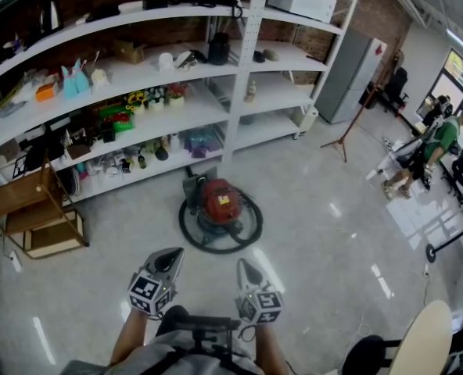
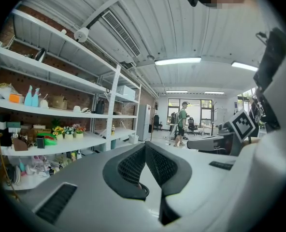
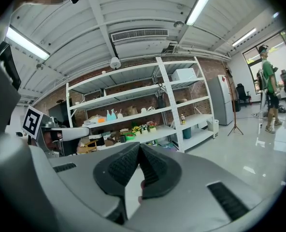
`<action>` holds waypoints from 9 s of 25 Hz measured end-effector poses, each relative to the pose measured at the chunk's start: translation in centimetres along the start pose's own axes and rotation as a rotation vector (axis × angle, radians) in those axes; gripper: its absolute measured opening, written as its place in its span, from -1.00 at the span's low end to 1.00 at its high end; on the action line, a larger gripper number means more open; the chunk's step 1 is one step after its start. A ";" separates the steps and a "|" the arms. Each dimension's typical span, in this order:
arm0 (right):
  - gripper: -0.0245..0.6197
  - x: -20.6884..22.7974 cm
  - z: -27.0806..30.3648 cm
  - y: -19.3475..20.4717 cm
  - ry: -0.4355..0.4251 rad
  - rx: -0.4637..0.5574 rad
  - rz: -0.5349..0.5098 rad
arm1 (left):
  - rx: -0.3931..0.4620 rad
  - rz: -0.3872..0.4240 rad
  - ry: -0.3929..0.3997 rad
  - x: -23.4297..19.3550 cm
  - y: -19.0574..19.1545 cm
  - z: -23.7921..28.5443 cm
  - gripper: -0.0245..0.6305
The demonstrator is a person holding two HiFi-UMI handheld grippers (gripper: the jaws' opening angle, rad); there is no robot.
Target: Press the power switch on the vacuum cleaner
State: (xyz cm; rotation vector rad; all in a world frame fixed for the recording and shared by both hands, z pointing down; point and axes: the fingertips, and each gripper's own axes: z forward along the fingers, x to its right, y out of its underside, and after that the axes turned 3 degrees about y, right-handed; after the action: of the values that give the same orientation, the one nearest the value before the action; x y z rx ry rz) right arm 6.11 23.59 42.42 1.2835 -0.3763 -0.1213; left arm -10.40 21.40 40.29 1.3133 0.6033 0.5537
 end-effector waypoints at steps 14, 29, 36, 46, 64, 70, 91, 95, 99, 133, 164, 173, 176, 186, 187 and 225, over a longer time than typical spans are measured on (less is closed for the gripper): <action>-0.89 2.8 5.7 -1.9 0.062 -0.017 0.017 | -0.004 -0.005 0.070 -4.5 -1.5 6.8 -0.91; -0.89 6.3 16.5 -6.0 0.169 -0.043 0.053 | -0.059 0.022 0.175 -13.1 -4.3 16.6 -0.91; -0.89 8.7 21.4 -7.4 0.226 -0.047 0.067 | -0.068 0.035 0.220 -17.1 -5.3 21.7 -0.91; -0.89 10.6 25.5 -8.7 0.280 -0.037 0.070 | -0.066 0.052 0.282 -20.1 -5.9 26.5 -0.91; -0.89 15.2 29.4 -7.9 0.269 -0.084 0.067 | -0.114 0.035 0.275 -20.9 -3.4 32.2 -0.91; -0.89 16.5 30.3 -6.5 0.259 -0.105 0.076 | -0.158 0.076 0.273 -20.3 -1.5 33.3 -0.91; -0.89 19.0 34.2 -2.3 0.190 -0.165 0.082 | -0.208 0.057 0.221 -22.3 4.2 35.9 -0.91; -0.89 19.8 34.9 -0.8 0.179 -0.179 0.070 | -0.222 0.061 0.213 -22.8 5.8 36.4 -0.91; -0.89 20.7 35.4 0.8 0.174 -0.195 0.069 | -0.233 0.051 0.207 -22.9 7.2 37.0 -0.91; -0.89 23.9 42.4 15.1 0.072 -0.266 0.047 | -0.293 0.006 0.197 -24.8 23.5 41.0 -0.91; -0.89 26.0 46.7 23.8 0.020 -0.309 -0.055 | -0.267 0.006 0.180 -25.1 29.6 42.4 -0.91; -0.89 26.9 48.9 26.4 0.032 -0.334 -0.090 | -0.273 -0.003 0.177 -25.0 30.3 41.9 -0.91; -0.89 26.9 49.7 27.2 0.047 -0.353 -0.093 | -0.274 -0.009 0.175 -25.2 30.6 41.8 -0.91; -0.89 28.3 52.2 30.5 0.072 -0.410 -0.111 | -0.290 -0.020 0.174 -25.5 31.5 41.3 -0.91; -0.89 28.5 52.4 30.9 0.073 -0.416 -0.114 | -0.290 -0.023 0.171 -25.6 31.5 41.3 -0.91; -0.89 31.7 55.6 36.7 0.099 -0.516 -0.101 | -0.266 -0.079 0.136 -27.2 32.6 41.4 -0.91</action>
State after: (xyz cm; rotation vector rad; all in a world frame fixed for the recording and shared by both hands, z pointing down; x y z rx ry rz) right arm 12.44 -25.96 96.81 0.7937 -0.1764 -0.2240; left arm -2.95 -21.00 81.09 1.0026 0.6657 0.6386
